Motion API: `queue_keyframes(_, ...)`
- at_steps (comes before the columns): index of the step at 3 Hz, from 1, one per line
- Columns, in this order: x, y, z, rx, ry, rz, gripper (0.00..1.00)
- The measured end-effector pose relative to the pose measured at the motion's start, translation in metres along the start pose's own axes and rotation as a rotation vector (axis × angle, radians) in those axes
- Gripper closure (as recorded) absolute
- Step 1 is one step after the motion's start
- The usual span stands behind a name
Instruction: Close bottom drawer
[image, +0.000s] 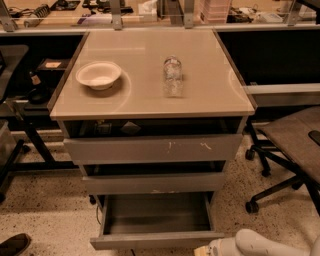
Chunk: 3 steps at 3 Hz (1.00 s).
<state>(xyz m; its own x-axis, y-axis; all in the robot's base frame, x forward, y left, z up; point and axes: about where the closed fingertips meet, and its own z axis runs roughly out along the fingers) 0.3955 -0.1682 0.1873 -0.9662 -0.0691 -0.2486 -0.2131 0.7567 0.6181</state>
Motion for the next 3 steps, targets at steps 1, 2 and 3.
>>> queue_keyframes(1,0.0,0.0,0.0,0.0,0.0,0.0,1.0)
queue_keyframes(2,-0.013,-0.007,0.017,-0.019,-0.064,0.021,1.0)
queue_keyframes(3,-0.05,-0.017,0.031,-0.015,-0.201,0.064,1.0)
